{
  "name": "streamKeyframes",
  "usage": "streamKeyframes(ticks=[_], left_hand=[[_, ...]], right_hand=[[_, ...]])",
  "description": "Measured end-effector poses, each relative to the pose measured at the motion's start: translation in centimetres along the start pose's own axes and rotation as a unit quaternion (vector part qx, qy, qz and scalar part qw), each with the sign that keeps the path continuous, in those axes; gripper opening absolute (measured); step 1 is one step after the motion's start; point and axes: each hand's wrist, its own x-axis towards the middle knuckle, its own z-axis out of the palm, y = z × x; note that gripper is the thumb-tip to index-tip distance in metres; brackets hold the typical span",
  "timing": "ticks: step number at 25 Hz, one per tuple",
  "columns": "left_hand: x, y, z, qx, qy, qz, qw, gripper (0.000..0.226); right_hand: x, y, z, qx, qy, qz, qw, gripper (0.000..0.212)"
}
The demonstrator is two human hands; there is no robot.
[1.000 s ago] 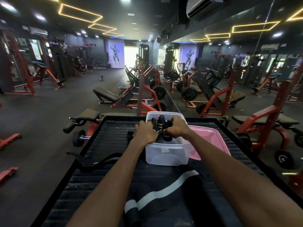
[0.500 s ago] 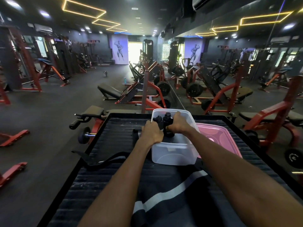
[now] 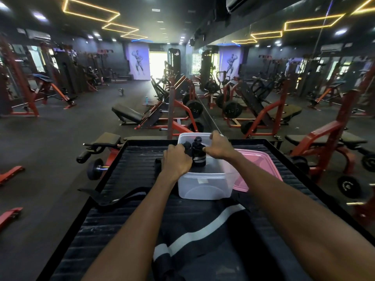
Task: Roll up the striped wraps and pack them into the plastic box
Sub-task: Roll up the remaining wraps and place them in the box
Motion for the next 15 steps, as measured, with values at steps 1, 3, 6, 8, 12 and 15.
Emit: streamKeyframes(ticks=[1, 3, 6, 8, 12, 15], left_hand=[[-0.5, 0.5, -0.1, -0.003, 0.03, 0.007, 1.0, 0.035], [-1.6, 1.5, -0.2, 0.004, 0.097, 0.043, 0.994, 0.036], [-3.1, 3.5, 0.2, 0.006, 0.145, 0.133, 0.98, 0.029], [-3.8, 4.7, 0.9, 0.006, 0.14, 0.19, 0.972, 0.026], [-5.4, 6.5, 2.5, 0.005, 0.089, 0.281, 0.955, 0.025], [-7.0, 7.3, 3.6, 0.025, 0.047, 0.336, 0.94, 0.025]], right_hand=[[-0.4, 0.4, -0.8, 0.004, 0.053, -0.009, 0.999, 0.03], [-1.1, 1.5, -2.4, 0.013, 0.144, -0.019, 0.989, 0.008], [-2.9, 3.6, -4.4, 0.02, 0.193, -0.009, 0.981, 0.01], [-4.5, 5.1, -5.2, 0.018, 0.197, 0.019, 0.98, 0.01], [-7.1, 8.6, -5.8, -0.032, 0.124, 0.077, 0.989, 0.013], [-9.1, 10.0, -5.9, -0.044, -0.006, 0.055, 0.998, 0.013]])
